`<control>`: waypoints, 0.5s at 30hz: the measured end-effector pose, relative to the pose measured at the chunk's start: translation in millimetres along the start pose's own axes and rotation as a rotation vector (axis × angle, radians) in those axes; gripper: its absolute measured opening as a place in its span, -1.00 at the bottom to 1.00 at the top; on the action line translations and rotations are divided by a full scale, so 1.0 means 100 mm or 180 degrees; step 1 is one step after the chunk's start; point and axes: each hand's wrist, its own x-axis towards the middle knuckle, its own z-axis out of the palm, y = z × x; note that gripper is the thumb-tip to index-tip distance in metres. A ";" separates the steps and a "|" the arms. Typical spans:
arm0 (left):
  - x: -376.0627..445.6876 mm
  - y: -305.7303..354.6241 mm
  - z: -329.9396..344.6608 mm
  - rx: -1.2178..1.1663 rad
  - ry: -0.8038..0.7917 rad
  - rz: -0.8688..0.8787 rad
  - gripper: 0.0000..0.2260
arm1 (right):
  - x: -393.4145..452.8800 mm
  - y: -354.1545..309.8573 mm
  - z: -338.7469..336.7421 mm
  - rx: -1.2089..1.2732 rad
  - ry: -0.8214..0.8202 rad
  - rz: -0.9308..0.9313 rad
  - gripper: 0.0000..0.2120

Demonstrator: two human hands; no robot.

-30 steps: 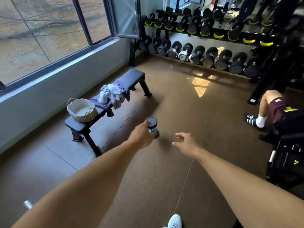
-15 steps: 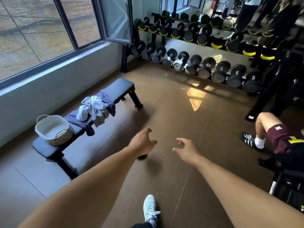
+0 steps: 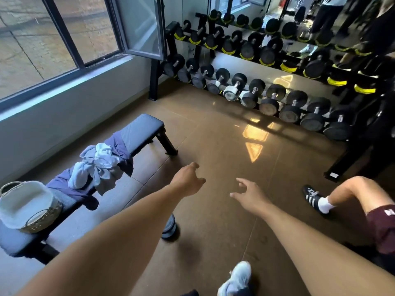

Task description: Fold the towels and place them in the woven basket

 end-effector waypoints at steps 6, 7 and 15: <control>1.15 0.66 0.03 -0.0123 0.0098 -0.0135 -0.45 | 1.22 0.05 -0.68 -0.0044 -0.0133 -0.0199 -0.34; 1.32 0.78 0.02 -0.0144 0.0122 -0.0194 -0.45 | 1.40 0.07 -0.81 -0.0083 -0.0187 -0.0235 -0.34; 2.47 1.41 -0.18 -0.0178 0.0357 -0.0610 -0.47 | 2.76 -0.05 -1.81 -0.0388 -0.0480 -0.0381 -0.34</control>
